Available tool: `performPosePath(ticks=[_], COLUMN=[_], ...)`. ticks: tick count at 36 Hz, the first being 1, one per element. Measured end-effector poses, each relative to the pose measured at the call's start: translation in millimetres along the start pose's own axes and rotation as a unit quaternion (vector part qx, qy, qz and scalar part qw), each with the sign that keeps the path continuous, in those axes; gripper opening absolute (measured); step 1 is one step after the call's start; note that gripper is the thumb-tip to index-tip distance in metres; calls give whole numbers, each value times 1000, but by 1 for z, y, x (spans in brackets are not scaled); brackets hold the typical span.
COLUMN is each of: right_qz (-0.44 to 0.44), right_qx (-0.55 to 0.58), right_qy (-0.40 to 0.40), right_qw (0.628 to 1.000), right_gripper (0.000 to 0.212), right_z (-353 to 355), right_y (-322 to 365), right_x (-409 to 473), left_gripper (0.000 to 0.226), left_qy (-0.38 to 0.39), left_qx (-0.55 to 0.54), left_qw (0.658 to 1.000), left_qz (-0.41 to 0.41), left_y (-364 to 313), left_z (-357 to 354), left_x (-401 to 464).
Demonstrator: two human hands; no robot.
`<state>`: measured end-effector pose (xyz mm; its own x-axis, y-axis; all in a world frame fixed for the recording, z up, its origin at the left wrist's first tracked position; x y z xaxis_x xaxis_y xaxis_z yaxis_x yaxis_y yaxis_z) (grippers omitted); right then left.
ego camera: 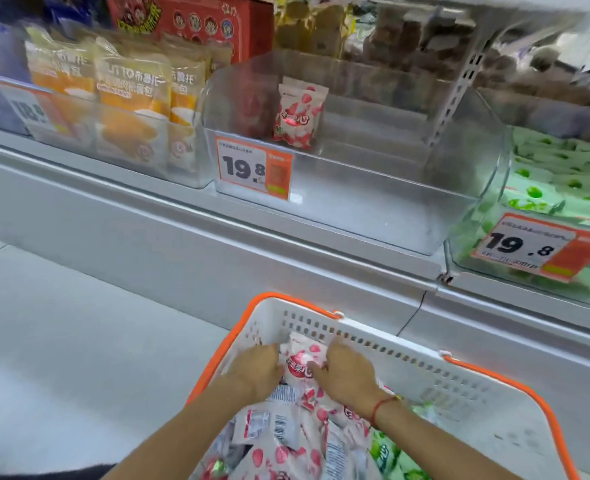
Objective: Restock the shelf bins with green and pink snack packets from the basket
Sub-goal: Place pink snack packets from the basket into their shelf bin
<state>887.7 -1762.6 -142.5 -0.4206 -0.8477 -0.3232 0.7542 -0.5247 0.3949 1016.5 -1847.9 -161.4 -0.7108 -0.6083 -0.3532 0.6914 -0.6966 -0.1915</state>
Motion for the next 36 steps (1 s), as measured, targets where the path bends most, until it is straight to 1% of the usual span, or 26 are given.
performPosePath(ticks=[1,2,3,5,7,8,11,12,13,15,17,19,22,23,25,26,27,30,33,34,36], right_qz=[-53,-87,-102,-101,-89,-81,-40,-14,12,63,100,140,175,184,200,210,222,251,252,245,228], right_qx=[55,107,145,192,226,245,282,283,282,286,308,327,338,337,315,299,281,260,311,336,369], right_qy=[23,34,36,21,6,4,-6,-12,-17,-35,-52,-70,-128,-153,-190,-196,-200,-211,-209,-205,-211], right_qw=[997,990,984,976,970,966,959,959,959,955,945,932,916,911,908,910,912,908,892,886,876], right_gripper=[43,42,39,33,25,22,24,24,22,17,15,17,18,18,19,20,21,18,10,7,11], right_z=[-13,-22,-29,-34,-34,-32,-14,-5,7,34,63,94,143,159,189,203,216,249,277,285,301], right_y=[-10,-17,-23,-29,-28,-25,-13,-9,-4,5,16,31,57,65,82,91,100,122,136,140,144], right_x=[4,8,12,18,19,18,7,2,-4,-16,-31,-45,-62,-66,-74,-78,-81,-82,-68,-62,-45], left_gripper=[34,31,29,27,30,35,69,72,68,54,43,41,44,44,27,20,21,40,54,52,44], left_qy=[21,36,43,51,53,47,26,28,33,47,73,84,87,80,61,52,42,4,-47,-75,-152], left_qx=[-18,-21,-18,-27,-64,-97,-190,-210,-233,-276,-310,-316,-298,-289,-274,-270,-265,-225,-194,-182,-166], left_qw=[1000,999,999,998,997,994,981,977,972,960,947,941,943,945,948,948,948,958,964,965,963], left_qz=[7,8,8,7,9,12,14,11,2,-22,-52,-85,-119,-132,-151,-160,-170,-179,-175,-171,-151], left_y=[-1,-3,-3,-2,2,3,16,16,12,3,-2,-5,-6,-7,-11,-13,-15,-18,-13,-10,4], left_z=[-10,-16,-22,-30,-34,-34,-41,-34,-17,19,55,98,161,181,221,240,259,307,340,349,358], left_x=[3,6,8,11,14,15,28,26,20,7,-2,-12,-25,-29,-39,-45,-49,-66,-72,-71,-62])
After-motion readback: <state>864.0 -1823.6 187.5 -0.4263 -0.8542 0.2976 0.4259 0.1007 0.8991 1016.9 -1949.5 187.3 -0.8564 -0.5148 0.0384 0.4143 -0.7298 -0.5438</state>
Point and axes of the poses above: each hand's wrist, its own x-axis towards the middle knuckle, its own z-axis out of the back of the hand, y = z × x, the point moved 5 cm from there along x, towards the middle knuckle, and after that the axes turned 9 degrees about x, right-handed, at the moved point
